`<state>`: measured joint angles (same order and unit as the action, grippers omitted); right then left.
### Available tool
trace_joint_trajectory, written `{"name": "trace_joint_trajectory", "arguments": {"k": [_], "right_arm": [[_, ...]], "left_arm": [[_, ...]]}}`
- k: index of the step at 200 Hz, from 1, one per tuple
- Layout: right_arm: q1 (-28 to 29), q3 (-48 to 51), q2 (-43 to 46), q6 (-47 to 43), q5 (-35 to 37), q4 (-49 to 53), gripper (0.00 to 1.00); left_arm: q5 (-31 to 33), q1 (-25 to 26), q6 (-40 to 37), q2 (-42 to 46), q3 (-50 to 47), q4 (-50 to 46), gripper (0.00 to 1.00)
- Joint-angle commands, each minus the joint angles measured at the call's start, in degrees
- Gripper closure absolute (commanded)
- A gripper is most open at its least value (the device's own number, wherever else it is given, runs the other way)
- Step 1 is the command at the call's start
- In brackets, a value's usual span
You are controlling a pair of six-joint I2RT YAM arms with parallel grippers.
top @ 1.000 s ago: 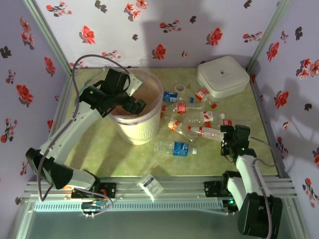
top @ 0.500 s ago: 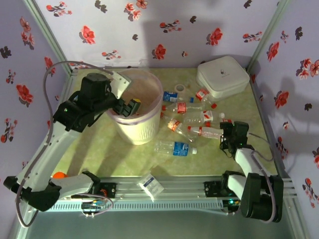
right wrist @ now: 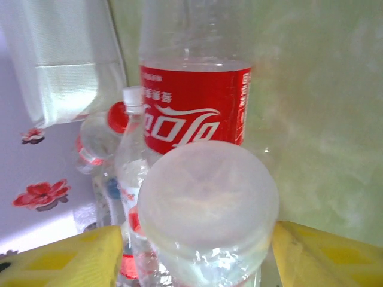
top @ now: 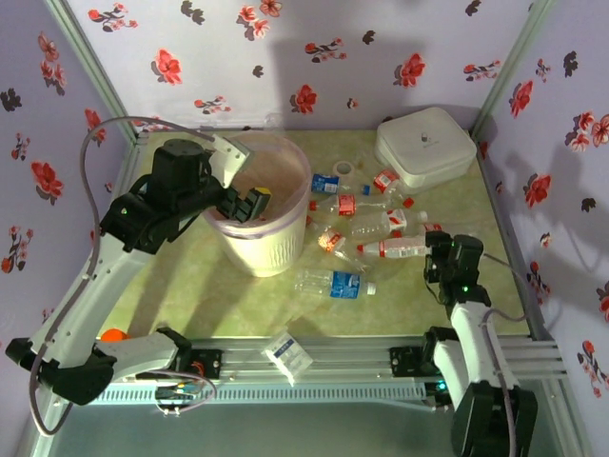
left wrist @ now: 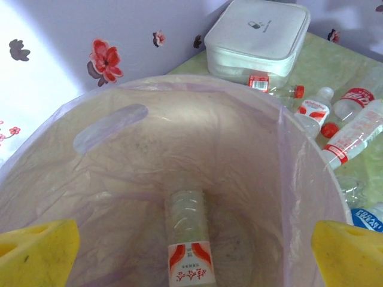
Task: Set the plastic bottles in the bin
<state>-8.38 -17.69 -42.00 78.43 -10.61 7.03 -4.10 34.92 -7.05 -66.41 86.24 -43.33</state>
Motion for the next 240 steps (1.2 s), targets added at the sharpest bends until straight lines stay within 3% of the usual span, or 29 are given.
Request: {"name": "trace_joint_trajectory", "arguments": {"k": [1, 45, 83, 106, 204, 240], "right_arm": [[-0.42, -2.58, 2.18, -1.29, 2.08, 5.52, 0.36], [-0.49, -2.21, -0.46, -2.20, -0.44, 5.75, 0.34], [-0.49, -1.61, -2.61, -2.95, -0.73, 6.54, 0.16], [-0.49, -0.45, -4.55, -1.82, -0.88, 4.24, 0.11], [-0.49, -0.33, -18.05, -2.26, -0.11, -6.27, 0.11], [-0.49, 0.16, -20.58, -2.24, -0.20, -8.78, 0.16]], "left_arm": [[-2.61, 0.81, 2.03, 0.01, 2.69, 1.85, 0.00], [-2.74, 1.12, 2.61, -0.74, 2.80, 1.91, 0.00], [-2.67, 1.29, 3.09, -1.08, 2.02, 1.50, 0.00], [-2.58, 1.29, 2.85, -1.33, 1.66, 1.52, 0.00], [-2.58, 1.29, 3.62, -1.30, -0.48, 2.77, 0.00], [-2.66, 1.32, 2.94, 0.14, -1.96, 3.63, 0.00]]}}
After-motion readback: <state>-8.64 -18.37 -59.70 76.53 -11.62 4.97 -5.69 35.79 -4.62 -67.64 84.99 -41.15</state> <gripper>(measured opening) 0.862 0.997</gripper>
